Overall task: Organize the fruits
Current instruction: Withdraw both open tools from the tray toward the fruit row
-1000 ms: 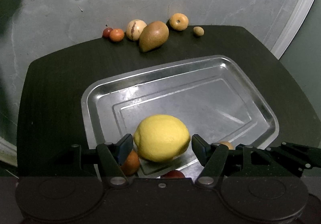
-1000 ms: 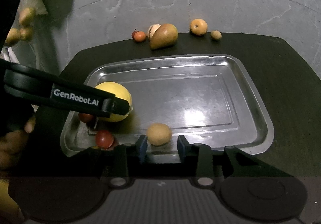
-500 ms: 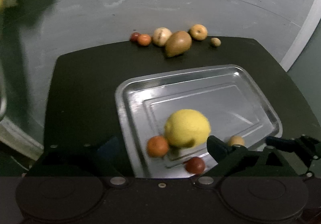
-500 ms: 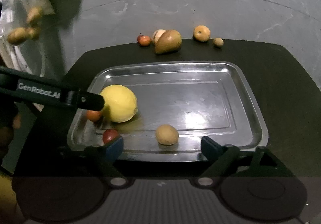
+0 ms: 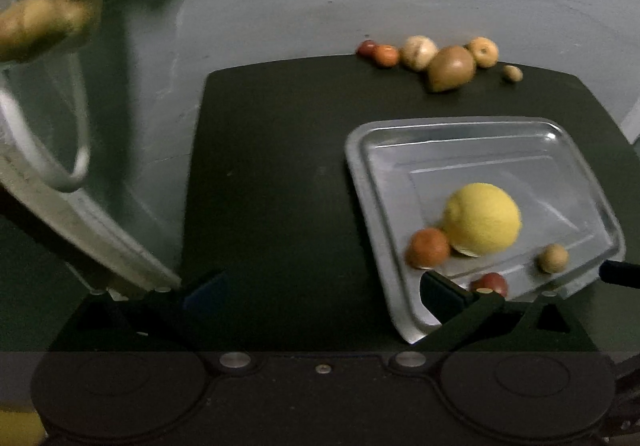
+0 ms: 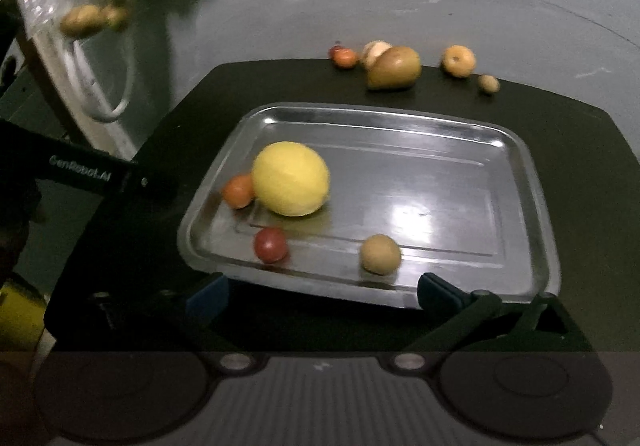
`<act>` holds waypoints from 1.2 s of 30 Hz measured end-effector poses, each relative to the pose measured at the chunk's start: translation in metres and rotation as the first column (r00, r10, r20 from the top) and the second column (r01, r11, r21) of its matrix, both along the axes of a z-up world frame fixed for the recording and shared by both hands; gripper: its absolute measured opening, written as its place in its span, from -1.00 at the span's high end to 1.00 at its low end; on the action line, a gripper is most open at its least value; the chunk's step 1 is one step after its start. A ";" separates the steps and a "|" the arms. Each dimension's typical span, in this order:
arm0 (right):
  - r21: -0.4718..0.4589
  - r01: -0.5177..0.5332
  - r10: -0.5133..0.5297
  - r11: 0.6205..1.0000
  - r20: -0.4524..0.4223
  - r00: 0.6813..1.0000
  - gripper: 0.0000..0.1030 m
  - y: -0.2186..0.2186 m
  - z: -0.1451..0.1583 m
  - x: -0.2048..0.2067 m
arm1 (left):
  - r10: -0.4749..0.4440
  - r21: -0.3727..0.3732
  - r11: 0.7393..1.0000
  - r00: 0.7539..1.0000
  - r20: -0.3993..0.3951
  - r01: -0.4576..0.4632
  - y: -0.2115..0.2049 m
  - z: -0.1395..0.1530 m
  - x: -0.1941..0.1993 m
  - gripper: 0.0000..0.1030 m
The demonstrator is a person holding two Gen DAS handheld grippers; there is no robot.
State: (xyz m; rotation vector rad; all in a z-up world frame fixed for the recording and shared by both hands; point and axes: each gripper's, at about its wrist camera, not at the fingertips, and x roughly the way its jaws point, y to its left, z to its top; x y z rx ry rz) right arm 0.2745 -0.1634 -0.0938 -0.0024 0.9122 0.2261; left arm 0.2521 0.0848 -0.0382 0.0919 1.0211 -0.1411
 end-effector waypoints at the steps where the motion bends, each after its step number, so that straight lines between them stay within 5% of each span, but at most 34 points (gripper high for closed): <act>1: 0.002 -0.011 0.011 1.000 -0.003 1.000 -0.99 0.002 0.000 0.002 | 0.015 0.013 1.000 1.000 -0.003 -0.015 0.002 -0.001 0.002 -0.99; 9: 0.027 -0.068 0.068 0.997 0.028 0.997 -0.99 0.018 0.002 0.016 | 0.073 0.039 0.997 0.997 -0.026 -0.072 0.017 -0.011 0.016 -0.99; 24: 0.002 -0.049 0.049 0.999 0.032 0.998 -0.99 0.029 0.003 0.043 | 0.004 -0.002 1.000 0.999 0.034 -0.004 0.009 -0.007 0.078 -0.99; 36: 0.014 0.078 -0.079 0.997 0.074 0.994 -0.99 -0.018 -0.001 0.072 | -0.024 -0.040 0.999 0.998 0.052 0.026 -0.037 -0.004 0.115 -0.99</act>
